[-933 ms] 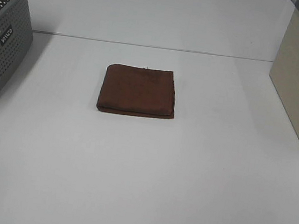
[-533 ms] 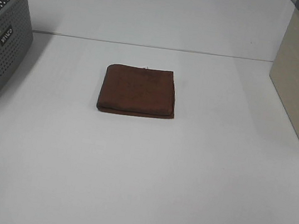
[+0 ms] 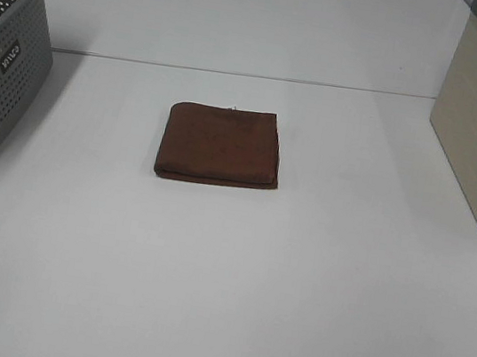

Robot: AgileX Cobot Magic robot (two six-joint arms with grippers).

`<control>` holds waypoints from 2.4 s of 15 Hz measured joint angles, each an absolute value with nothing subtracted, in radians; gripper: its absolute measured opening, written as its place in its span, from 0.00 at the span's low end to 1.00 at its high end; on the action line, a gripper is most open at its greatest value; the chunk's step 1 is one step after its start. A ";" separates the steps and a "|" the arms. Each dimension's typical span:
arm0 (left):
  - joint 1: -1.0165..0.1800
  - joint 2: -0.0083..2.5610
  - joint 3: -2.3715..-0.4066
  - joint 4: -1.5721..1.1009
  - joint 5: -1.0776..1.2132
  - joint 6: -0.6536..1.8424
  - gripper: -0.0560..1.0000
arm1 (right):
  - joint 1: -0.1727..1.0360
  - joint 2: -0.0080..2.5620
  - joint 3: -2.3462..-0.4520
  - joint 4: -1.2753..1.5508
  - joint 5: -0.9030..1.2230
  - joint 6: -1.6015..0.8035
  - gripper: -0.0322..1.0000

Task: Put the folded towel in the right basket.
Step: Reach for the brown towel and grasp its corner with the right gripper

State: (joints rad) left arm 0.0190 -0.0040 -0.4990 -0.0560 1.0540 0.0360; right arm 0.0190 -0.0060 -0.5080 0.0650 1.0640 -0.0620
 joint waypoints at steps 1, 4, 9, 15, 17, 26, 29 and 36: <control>0.019 -0.004 -0.499 -0.056 1.054 0.036 0.97 | 0.019 -0.006 -0.508 0.065 1.064 -0.062 0.57; 0.019 -0.004 -0.499 -0.056 1.054 0.036 0.97 | 0.019 -0.006 -0.508 0.065 1.064 -0.062 0.57; 0.019 -0.004 -0.499 -0.056 1.054 0.036 0.97 | 0.019 -0.006 -0.508 0.065 1.064 -0.062 0.57; 0.019 -0.004 -0.499 -0.056 1.054 0.036 0.97 | 0.019 -0.006 -0.508 0.065 1.064 -0.062 0.57; 0.019 -0.004 -0.499 -0.056 1.054 0.036 0.97 | 0.019 -0.006 -0.508 0.065 1.064 -0.062 0.57; 0.019 -0.004 -0.499 -0.056 1.054 0.036 0.97 | 0.019 -0.006 -0.508 0.065 1.064 -0.062 0.57; 0.019 -0.004 -0.499 -0.056 1.054 0.036 0.97 | 0.019 -0.006 -0.508 0.065 1.064 -0.062 0.57; 0.019 -0.004 -0.499 -0.056 1.054 0.036 0.97 | 0.019 -0.006 -0.508 0.065 1.064 -0.062 0.57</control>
